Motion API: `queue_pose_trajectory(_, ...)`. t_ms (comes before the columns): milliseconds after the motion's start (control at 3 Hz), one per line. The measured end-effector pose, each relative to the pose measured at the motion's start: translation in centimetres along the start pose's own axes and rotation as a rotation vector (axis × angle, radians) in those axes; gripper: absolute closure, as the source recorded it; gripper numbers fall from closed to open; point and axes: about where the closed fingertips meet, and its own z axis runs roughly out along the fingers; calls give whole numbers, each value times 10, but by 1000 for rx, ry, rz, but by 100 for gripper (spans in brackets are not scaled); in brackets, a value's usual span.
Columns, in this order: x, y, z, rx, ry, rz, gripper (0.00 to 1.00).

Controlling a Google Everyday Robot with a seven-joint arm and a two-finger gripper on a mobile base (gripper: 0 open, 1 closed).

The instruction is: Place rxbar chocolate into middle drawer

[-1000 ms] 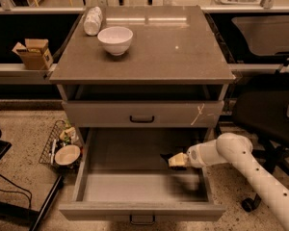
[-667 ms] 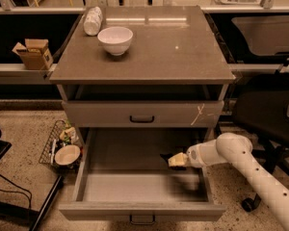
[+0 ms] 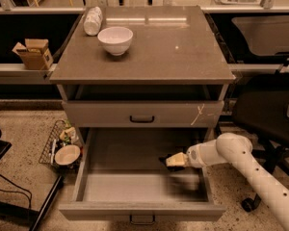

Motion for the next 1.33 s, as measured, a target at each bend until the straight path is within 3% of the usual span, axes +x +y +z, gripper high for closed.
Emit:
queue_pose_trajectory(333, 0, 0, 0, 0, 0, 0, 0)
queue_pose_trajectory(667, 0, 0, 0, 0, 0, 0, 0)
queue_pose_trajectory(1000, 4, 18, -20, -68, -11, -33, 0)
queue_pose_trajectory(1333, 11, 54, -73, -166, -23, -92, 0)
